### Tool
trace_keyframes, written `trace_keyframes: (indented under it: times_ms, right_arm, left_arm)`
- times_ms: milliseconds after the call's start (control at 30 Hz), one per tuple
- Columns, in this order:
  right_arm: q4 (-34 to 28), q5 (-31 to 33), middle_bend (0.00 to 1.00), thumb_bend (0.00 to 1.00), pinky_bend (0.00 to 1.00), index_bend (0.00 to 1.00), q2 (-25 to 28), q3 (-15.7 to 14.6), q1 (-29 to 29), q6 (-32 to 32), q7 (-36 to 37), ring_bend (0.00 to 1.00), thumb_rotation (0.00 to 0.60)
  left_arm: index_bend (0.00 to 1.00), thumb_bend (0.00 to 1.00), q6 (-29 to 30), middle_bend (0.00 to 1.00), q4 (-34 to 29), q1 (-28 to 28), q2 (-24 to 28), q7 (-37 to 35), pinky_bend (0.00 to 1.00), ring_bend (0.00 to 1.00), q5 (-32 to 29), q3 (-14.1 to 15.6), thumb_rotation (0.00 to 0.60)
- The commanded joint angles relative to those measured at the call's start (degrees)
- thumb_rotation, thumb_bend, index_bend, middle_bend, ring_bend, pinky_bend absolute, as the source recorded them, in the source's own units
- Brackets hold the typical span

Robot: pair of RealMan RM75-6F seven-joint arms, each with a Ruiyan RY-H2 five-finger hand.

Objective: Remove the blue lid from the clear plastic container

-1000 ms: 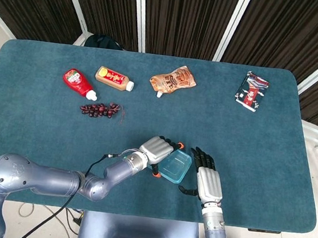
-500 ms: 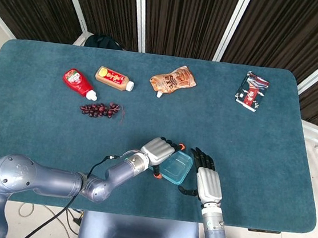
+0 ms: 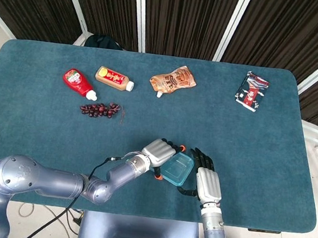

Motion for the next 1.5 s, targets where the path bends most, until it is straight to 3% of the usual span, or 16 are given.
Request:
trace_keyframes:
  times_ms: [33, 900, 1267, 1500]
  right_arm:
    - [-0.15, 0.30, 0.00, 0.17, 0.00, 0.00, -0.05, 0.01, -0.03, 0.00, 0.04, 0.00, 0.600]
    - [-0.29, 3.08, 0.00, 0.17, 0.00, 0.00, -1.02, 2.33, -0.62, 0.83, 4.56, 0.00, 0.600]
    - [0.07, 2.18, 0.00, 0.17, 0.00, 0.00, -1.33, 2.78, -0.71, 1.61, 6.05, 0.00, 0.600]
    - [0.35, 1.40, 0.00, 0.17, 0.00, 0.00, -1.30, 2.89, -0.68, 1.88, 6.85, 0.00, 0.600]
  left_arm:
    - [0.09, 0.03, 0.07, 0.25, 0.01, -0.04, -0.07, -0.03, 0.41, 0.25, -0.11, -0.03, 0.600]
    - [0.09, 0.04, -2.18, 0.25, 0.00, -2.03, 0.26, 0.69, 0.41, 0.25, -1.30, 1.16, 0.600]
    - [0.10, 0.08, -2.39, 0.27, 0.05, -2.93, 0.00, 0.96, 0.46, 0.30, -1.09, 1.86, 0.600]
    - [0.10, 0.08, -2.37, 0.27, -0.15, -3.13, 0.08, 0.79, 0.43, 0.28, -0.72, 2.15, 0.600]
